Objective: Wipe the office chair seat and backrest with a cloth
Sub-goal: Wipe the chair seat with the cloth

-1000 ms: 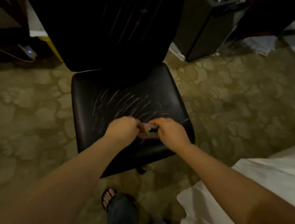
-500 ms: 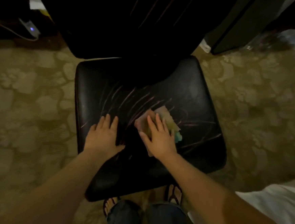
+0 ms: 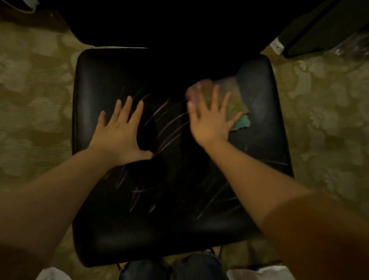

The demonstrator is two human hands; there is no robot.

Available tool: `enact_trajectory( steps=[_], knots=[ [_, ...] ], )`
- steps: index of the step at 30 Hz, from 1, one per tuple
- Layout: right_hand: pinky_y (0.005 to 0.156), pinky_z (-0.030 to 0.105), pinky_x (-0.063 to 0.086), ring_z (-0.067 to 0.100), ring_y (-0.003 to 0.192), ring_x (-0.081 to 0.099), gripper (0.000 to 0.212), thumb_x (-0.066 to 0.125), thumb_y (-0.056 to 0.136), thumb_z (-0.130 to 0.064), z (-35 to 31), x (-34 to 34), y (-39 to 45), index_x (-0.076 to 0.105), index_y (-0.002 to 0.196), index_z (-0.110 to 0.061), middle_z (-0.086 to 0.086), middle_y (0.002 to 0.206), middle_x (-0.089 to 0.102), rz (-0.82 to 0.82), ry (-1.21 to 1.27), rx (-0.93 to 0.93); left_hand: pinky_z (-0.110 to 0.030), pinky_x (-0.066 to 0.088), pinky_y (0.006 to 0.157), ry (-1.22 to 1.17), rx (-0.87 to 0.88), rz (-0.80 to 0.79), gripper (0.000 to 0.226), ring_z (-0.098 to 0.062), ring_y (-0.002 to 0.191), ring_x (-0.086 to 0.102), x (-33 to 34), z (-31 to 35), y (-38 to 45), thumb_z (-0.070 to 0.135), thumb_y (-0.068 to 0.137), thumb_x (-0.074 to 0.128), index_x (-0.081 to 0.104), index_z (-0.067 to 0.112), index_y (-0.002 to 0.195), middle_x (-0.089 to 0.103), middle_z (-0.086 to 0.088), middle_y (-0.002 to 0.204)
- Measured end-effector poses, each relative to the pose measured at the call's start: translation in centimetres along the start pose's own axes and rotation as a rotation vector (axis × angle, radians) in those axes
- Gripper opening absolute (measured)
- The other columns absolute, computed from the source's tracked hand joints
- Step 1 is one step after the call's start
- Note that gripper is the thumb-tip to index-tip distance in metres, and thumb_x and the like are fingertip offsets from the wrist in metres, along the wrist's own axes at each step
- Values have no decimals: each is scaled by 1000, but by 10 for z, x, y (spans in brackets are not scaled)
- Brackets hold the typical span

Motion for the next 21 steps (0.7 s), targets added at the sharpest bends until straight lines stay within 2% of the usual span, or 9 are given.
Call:
enact_trajectory(
  steps=[4,7,9,11,13,14,16,18,21],
  knots=[
    [105,68,3,30,142,15,47,28,95,-43,-48,47,-125,37,140,-36,1,155,24,2,-111,-562,-50,3,113,-64,-68,111,96,-23,143,1,-4,-15,-4,34,74,64,4,16,146,2,-9,156],
    [106,60,7,21,139,22,45,33,94,-42,-21,53,-190,38,138,-37,-8,151,30,-130,-102,-735,-47,11,113,-72,-126,157,84,-25,142,11,-6,-21,-5,21,77,59,11,11,145,10,-11,155],
    [105,61,11,20,139,23,50,31,92,-37,-12,43,-149,34,142,-34,-8,151,29,-51,-107,-702,-47,13,113,-48,-92,174,78,-25,142,14,-9,-19,1,17,78,55,14,10,145,14,-10,155],
    [108,64,7,21,142,16,53,19,94,-38,-17,20,-66,23,147,-33,-6,155,22,80,-62,-419,-46,13,114,-42,-67,196,74,-24,142,14,-12,-15,7,16,81,52,15,11,145,15,-8,155],
    [109,61,-5,18,145,-1,50,11,99,-41,-26,12,-5,7,149,-35,-7,158,4,17,4,-155,-45,12,114,-53,-62,222,70,-23,142,15,-12,-12,12,15,84,49,16,12,145,16,-7,155],
    [109,62,-5,19,144,-4,50,14,100,-40,-35,16,-4,6,149,-34,-7,158,2,19,11,-137,-45,12,114,-69,-65,236,66,-23,142,15,-12,-12,15,15,85,47,18,13,145,17,-6,154],
    [109,65,5,24,144,6,51,20,97,-35,-55,31,-57,20,148,-33,-2,158,11,40,-22,-341,-46,14,113,-101,-89,271,57,-23,141,19,-14,-12,18,18,90,41,22,14,144,22,-6,153],
    [107,62,13,22,142,18,50,24,94,-36,-50,54,-149,27,145,-36,-5,156,17,-91,-36,-584,-47,15,113,-125,-143,276,53,-23,140,20,-14,-16,18,27,93,34,23,16,143,23,-5,153],
    [105,53,23,18,138,30,50,32,91,-36,-27,51,-174,37,140,-33,-6,151,31,-205,-17,-690,-47,16,113,-104,-166,212,57,-23,141,17,-7,-17,20,41,93,30,20,18,144,19,-4,154]
  ],
)
Point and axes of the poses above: each hand's wrist, its own y-axis towards the middle knuckle, its own x-axis out of the palm, z = x × y, the point moved 5 cm from there along y, towards the middle knuckle
